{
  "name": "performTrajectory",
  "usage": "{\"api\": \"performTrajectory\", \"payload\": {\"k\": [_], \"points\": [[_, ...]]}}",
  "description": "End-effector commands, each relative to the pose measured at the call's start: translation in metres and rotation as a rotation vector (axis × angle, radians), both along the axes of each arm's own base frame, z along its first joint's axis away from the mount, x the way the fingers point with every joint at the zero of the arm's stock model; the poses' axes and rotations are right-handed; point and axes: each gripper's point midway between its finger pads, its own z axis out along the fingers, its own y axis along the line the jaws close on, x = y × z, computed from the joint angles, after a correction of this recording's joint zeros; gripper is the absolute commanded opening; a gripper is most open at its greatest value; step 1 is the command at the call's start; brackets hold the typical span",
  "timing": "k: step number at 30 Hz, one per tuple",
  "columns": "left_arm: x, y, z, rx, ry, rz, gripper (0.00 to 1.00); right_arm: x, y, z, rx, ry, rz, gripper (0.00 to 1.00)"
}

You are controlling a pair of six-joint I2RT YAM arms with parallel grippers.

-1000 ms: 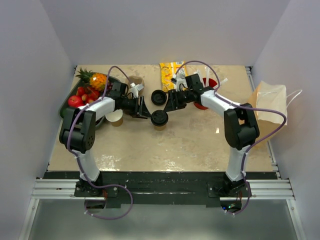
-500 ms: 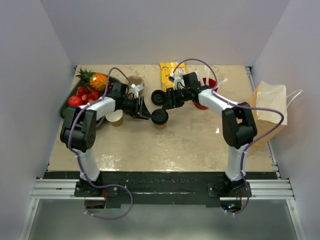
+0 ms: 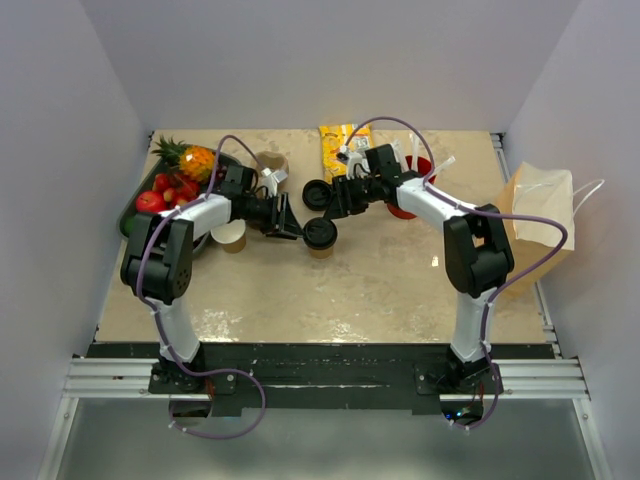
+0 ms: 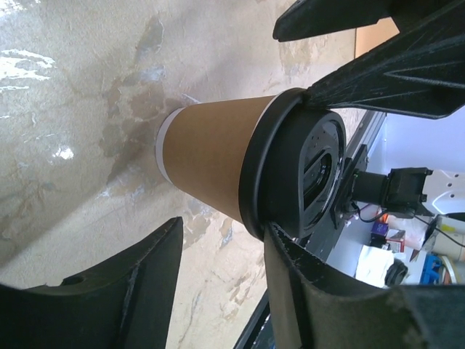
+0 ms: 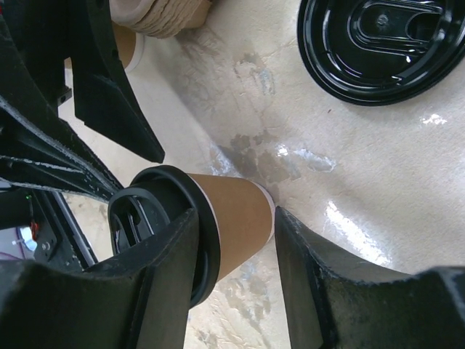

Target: Pack the takeout coffee

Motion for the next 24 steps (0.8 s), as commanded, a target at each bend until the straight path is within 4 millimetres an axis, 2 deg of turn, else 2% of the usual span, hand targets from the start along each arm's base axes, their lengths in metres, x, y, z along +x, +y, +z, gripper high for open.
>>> {"api": "performTrajectory", "payload": {"k": [1,2,6,10,16,19,24], "points": [[0.008,0.003,-0.008,0.069,-0.097,-0.01,0.54,-0.003,0.001,0.004,0.024,0.001,0.019,0.52],[0.008,0.001,0.002,0.048,-0.123,-0.024,0.55,0.003,0.002,0.02,0.04,-0.039,0.022,0.53],[0.009,-0.001,0.018,0.027,-0.18,-0.06,0.57,0.004,-0.001,0.045,0.051,-0.106,0.048,0.59],[0.014,-0.001,0.035,0.016,-0.229,-0.078,0.58,-0.001,-0.007,0.055,0.06,-0.121,0.058,0.63],[0.024,0.004,0.04,0.019,-0.245,-0.052,0.58,-0.008,-0.017,0.065,0.038,-0.148,0.062,0.64],[0.029,0.002,0.038,0.009,-0.234,-0.047,0.57,-0.011,-0.025,0.062,0.014,-0.139,0.049,0.65],[0.05,-0.005,0.044,-0.019,-0.255,-0.027,0.57,-0.025,-0.036,0.049,-0.016,-0.09,0.049,0.65]]}}
